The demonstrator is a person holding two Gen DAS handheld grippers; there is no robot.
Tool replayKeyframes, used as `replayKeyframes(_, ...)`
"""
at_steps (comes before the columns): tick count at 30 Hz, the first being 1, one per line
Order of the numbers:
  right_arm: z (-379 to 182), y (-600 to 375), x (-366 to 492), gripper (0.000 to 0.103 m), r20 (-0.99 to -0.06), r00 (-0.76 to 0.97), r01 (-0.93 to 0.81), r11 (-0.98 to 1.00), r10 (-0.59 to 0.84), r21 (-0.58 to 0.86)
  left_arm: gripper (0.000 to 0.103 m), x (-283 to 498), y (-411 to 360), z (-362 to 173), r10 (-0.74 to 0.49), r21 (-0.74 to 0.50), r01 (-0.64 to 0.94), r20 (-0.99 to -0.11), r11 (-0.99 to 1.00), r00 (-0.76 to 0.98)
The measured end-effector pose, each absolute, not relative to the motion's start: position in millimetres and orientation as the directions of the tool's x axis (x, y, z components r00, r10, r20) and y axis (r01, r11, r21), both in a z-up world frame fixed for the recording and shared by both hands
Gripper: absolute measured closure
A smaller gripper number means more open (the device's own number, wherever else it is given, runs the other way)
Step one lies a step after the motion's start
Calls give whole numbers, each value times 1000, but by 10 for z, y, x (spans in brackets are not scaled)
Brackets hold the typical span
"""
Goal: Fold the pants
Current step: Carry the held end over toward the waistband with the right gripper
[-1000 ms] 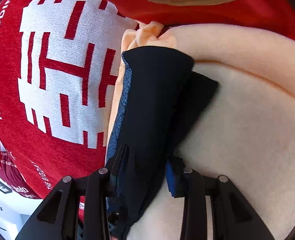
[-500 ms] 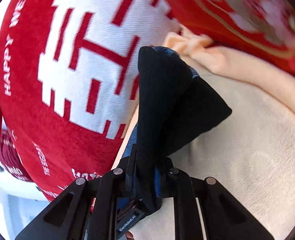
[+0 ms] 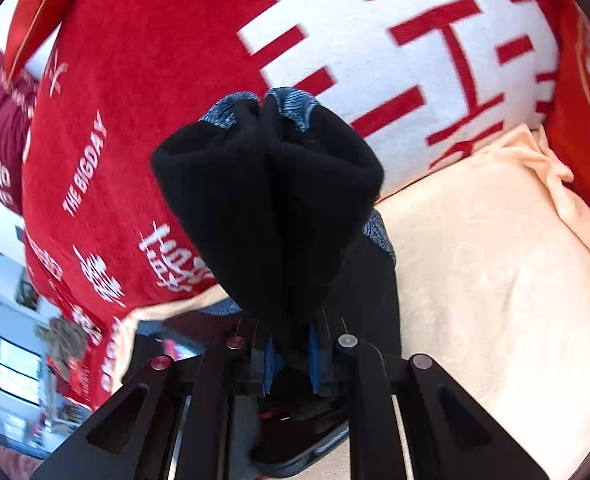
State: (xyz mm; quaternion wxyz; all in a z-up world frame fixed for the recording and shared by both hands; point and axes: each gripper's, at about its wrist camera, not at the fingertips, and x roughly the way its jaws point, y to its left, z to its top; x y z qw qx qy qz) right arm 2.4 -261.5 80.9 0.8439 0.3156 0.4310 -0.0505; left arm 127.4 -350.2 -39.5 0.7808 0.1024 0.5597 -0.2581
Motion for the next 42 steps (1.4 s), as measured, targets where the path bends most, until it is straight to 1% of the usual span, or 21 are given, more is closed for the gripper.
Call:
replayKeyframes(5, 628, -1840, 316, 83, -851, 515, 306, 907, 97, 289, 25, 1495, -2396, -267, -188, -59, 408, -941, 911, 283)
replayKeyframes(9, 21, -1006, 556, 73, -936, 352, 204, 976, -3, 74, 25, 1827, -1680, -377, -81, 28, 327, -945, 945, 316)
replayKeyframes(11, -207, -719, 583, 70, -948, 295, 156, 985, -118, -74, 25, 1974, -1435, -494, -57, 31, 294, -956, 955, 287)
replayKeyframes(12, -219, -563, 565, 63, -931, 310, 118, 979, -193, -164, 25, 1968, -1390, -532, -58, 25, 286, -959, 958, 279)
replayKeyframes(13, -193, -491, 543, 59, -926, 319, 101, 978, -204, -181, 25, 2000, -1312, -551, -61, 20, 281, -959, 960, 277)
replayKeyframes(14, -138, -436, 497, 52, -927, 327, 89, 982, -186, -165, 25, 2040, -1250, -554, -72, 8, 279, -958, 960, 276)
replayKeyframes(15, -83, -408, 450, 48, -929, 333, 81, 986, -163, -145, 25, 2032, -1258, -537, -85, -5, 281, -958, 960, 272)
replayKeyframes(17, 32, -421, 347, 48, -935, 343, 68, 995, -89, -70, 25, 2066, -1227, -492, -124, -45, 295, -959, 954, 254)
replayKeyframes(19, 152, -640, 227, 48, -932, 349, 125, 981, 99, 151, 25, 2254, -1252, -433, -176, -95, 327, -958, 940, 227)
replayKeyframes(20, 196, -845, 155, 48, -912, 363, 199, 940, 191, 276, 25, 2281, -1296, -377, -218, -136, 351, -954, 927, 206)
replayKeyframes(22, 209, -1112, 148, 48, -859, 404, 328, 827, 314, 456, 25, 2252, -1463, -290, -292, -208, 399, -942, 893, 164)
replayKeyframes(25, 74, -1558, 40, 48, -757, 502, 501, 573, 418, 649, 25, 2280, -1698, -208, -412, -339, 463, -909, 819, 61)
replayKeyframes(28, -72, -1833, -54, 48, -700, 558, 560, 420, 446, 714, 25, 2345, -1978, -285, -466, -436, 474, -883, 765, -60)
replayKeyframes(32, -296, -1977, -77, 48, -625, 606, 584, 259, 492, 769, 25, 2323, -2159, -409, -462, -454, 467, -881, 759, -105)
replayKeyframes(33, -330, -1943, -71, 48, -616, 613, 583, 244, 494, 775, 26, 2166, -2183, -371, -465, -460, 459, -878, 760, -112)
replayKeyframes(35, -393, -1938, -106, 50, -599, 627, 576, 222, 497, 787, 38, 2166, -2264, -438, -465, -472, 445, -875, 761, -134)
replayKeyframes(38, -527, -1981, -137, 50, -555, 662, 572, 139, 504, 809, 40, 2168, -2403, -504, -437, -452, 466, -887, 761, -147)
replayKeyframes(39, -582, -2014, -169, 52, -539, 674, 573, 103, 506, 813, 46, 2163, -2383, -498, -428, -444, 476, -892, 759, -148)
replayKeyframes(40, -621, -2025, -178, 56, -524, 683, 570, 76, 508, 818, 57, 2162, -2403, -504, -413, -426, 489, -900, 761, -141)
replayKeyframes(41, -655, -2051, -190, 71, -516, 689, 569, 60, 509, 820, 61, 2167, -2409, -509, -406, -419, 494, -903, 762, -140)
replayKeyframes(42, -650, -2055, -175, 93, -517, 688, 571, 59, 509, 819, 66, 2181, -2395, -505, -414, -428, 487, -899, 761, -143)
